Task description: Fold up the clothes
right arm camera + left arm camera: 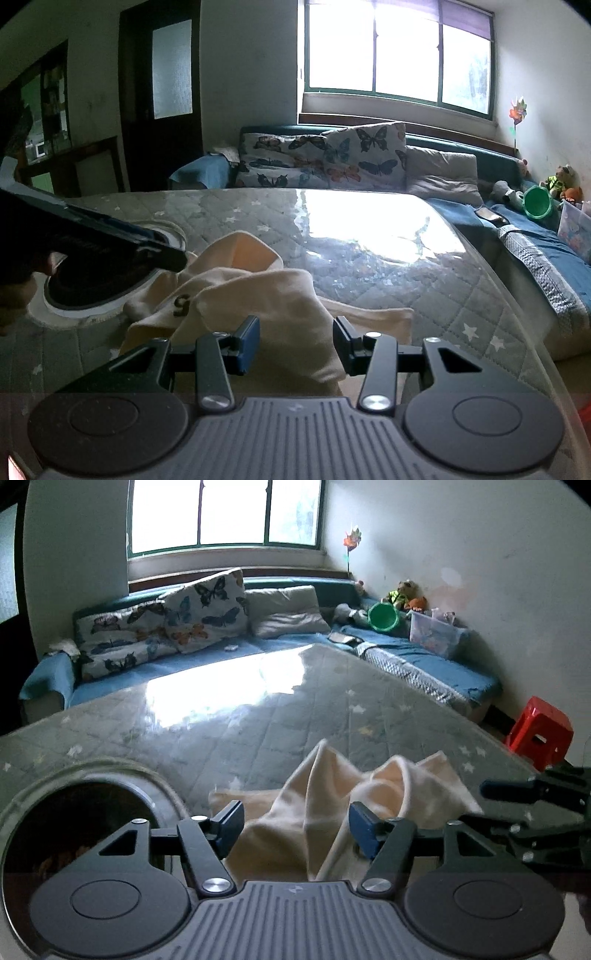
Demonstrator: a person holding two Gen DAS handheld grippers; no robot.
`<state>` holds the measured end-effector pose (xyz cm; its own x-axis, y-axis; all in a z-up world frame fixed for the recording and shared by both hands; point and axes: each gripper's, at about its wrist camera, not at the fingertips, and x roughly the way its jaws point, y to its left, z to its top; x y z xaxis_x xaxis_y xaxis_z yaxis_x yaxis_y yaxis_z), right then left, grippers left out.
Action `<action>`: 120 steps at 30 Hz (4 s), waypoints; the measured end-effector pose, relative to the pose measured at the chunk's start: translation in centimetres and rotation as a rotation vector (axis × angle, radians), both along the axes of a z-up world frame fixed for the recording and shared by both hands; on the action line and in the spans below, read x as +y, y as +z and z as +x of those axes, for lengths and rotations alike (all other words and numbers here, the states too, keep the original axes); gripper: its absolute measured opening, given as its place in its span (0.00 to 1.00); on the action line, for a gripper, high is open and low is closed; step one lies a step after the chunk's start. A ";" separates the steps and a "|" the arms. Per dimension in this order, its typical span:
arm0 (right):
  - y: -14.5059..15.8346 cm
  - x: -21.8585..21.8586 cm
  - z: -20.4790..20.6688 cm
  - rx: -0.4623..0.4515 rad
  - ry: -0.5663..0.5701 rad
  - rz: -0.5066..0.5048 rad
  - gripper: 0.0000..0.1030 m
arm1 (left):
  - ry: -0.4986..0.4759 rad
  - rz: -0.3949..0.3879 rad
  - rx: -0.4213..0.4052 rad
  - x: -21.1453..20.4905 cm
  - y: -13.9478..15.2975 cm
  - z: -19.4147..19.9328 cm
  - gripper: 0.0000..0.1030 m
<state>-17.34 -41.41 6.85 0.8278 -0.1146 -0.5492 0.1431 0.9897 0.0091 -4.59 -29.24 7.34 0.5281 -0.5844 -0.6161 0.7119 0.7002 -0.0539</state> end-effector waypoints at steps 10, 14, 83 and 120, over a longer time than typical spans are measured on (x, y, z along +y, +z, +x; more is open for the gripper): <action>0.6 0.3 1.2 -0.021 0.013 0.019 0.43 | 0.030 0.005 0.058 -3.7 -1.2 3.3 0.65; 0.8 0.0 1.7 -0.024 0.007 0.025 0.43 | 0.019 0.006 0.110 -4.2 -2.4 4.0 0.16; -0.1 1.2 -6.3 0.000 -0.054 -0.008 0.08 | -0.165 -0.044 0.085 3.6 -2.4 -4.1 0.04; 0.1 1.3 -0.4 0.025 -0.032 -0.085 0.04 | -0.143 -0.035 -0.021 3.9 -2.5 -4.7 0.03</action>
<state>-17.77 -40.06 6.90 0.8089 -0.1880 -0.5570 0.1741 0.9816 -0.0786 -9.34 -25.37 4.81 0.4507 -0.6754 -0.5837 0.8055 0.5895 -0.0603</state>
